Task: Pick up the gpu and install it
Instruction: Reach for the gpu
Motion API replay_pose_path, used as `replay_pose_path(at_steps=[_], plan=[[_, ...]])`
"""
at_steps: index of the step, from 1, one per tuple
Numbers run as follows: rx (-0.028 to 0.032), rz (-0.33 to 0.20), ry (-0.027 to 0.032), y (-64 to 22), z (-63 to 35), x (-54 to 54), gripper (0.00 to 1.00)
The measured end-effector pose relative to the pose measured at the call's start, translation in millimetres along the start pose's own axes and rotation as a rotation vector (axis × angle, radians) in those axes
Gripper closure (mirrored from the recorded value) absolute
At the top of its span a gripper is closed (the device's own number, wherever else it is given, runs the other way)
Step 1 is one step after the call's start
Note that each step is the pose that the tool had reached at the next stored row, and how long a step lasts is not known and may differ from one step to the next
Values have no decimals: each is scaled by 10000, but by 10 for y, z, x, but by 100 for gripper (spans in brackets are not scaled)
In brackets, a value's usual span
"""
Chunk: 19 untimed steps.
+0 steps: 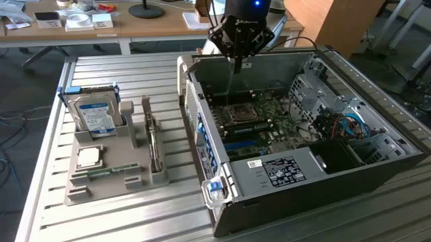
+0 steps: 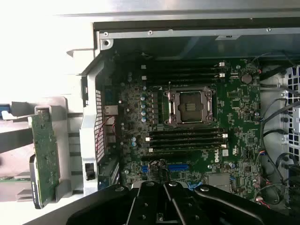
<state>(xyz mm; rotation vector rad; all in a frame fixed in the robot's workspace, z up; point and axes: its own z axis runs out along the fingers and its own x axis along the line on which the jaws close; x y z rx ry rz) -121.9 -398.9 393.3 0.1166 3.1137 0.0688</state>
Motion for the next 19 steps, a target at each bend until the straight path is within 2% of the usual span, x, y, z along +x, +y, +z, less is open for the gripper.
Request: replay_pose_path(at_steps=[12,19], plan=[[-2,2,-1,0,1,5,89],[0,0,0,-6,-1,83,89]])
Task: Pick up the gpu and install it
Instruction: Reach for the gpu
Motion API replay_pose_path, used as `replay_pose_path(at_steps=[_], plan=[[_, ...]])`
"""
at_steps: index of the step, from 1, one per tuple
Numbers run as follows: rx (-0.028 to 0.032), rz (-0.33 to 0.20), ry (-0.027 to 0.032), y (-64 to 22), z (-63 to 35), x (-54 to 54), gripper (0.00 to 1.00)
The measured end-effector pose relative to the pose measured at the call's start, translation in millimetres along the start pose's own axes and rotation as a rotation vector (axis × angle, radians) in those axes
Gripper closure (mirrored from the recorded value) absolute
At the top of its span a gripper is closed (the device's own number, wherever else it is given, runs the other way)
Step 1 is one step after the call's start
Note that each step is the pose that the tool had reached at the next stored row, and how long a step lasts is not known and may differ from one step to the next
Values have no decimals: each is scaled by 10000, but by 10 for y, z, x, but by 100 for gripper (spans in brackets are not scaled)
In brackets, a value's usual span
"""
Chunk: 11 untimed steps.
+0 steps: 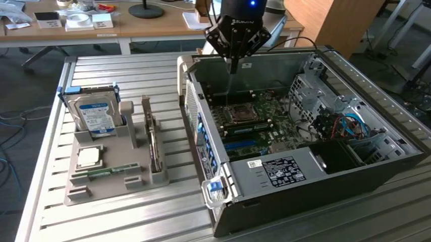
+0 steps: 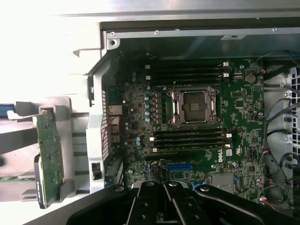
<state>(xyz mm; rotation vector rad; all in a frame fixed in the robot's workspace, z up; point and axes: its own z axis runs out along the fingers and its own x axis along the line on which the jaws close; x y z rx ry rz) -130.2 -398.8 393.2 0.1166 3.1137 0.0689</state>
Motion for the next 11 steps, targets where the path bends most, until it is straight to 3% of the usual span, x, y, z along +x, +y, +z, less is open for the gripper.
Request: replay_pose_path(at_steps=[11], plan=[[0,0,0,-11,-4,149,89]])
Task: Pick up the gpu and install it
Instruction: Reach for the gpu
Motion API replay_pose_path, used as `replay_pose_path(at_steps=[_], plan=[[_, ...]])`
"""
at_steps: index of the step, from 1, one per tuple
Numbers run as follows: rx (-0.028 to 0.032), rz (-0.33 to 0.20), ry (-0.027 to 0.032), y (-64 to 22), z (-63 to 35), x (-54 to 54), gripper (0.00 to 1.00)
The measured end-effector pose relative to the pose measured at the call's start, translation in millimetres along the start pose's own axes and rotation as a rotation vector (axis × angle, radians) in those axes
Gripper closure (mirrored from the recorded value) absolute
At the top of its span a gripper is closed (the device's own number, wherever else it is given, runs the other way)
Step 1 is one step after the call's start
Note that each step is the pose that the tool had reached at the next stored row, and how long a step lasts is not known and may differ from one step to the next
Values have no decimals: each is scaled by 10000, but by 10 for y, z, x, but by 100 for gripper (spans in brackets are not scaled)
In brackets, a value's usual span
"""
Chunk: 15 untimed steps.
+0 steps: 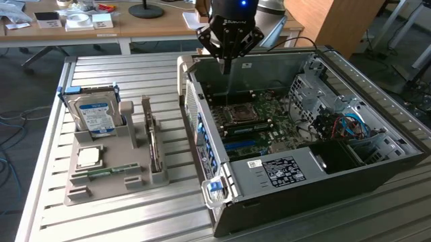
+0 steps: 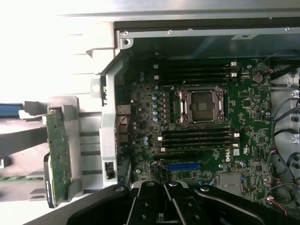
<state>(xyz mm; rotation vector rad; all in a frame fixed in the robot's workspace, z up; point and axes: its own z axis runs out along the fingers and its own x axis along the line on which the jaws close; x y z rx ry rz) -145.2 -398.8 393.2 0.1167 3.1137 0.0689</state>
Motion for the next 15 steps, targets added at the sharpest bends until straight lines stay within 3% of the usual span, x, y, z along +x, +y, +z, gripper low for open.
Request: replay_pose_path(at_steps=[15], plan=[[0,-1,0,-18,-7,249,89]])
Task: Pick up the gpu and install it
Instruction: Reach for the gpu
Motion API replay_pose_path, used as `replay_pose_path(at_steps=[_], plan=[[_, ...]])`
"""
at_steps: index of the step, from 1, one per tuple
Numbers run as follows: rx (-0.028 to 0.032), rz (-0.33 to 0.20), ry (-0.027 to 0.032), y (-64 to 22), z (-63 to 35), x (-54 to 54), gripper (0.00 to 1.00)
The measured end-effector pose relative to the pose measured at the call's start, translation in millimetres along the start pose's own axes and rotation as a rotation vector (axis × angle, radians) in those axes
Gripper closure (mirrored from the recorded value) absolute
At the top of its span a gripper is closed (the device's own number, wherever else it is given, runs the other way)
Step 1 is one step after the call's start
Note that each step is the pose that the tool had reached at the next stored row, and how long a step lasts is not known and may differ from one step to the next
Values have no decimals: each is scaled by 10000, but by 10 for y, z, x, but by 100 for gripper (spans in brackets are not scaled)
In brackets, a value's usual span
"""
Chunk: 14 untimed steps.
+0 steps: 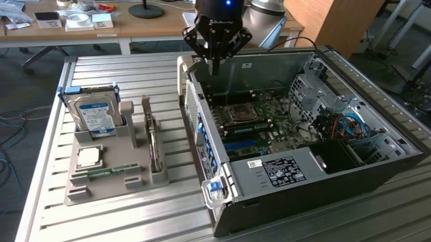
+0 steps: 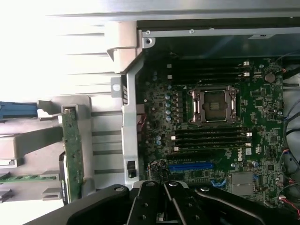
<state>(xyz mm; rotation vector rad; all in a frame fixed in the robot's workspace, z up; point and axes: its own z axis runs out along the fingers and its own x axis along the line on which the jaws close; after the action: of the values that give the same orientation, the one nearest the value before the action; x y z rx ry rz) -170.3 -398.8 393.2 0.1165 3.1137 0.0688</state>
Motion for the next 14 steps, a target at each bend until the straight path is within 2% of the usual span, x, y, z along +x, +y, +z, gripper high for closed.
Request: replay_pose_path(at_steps=[14], plan=[[-1,1,0,-18,-5,250,89]])
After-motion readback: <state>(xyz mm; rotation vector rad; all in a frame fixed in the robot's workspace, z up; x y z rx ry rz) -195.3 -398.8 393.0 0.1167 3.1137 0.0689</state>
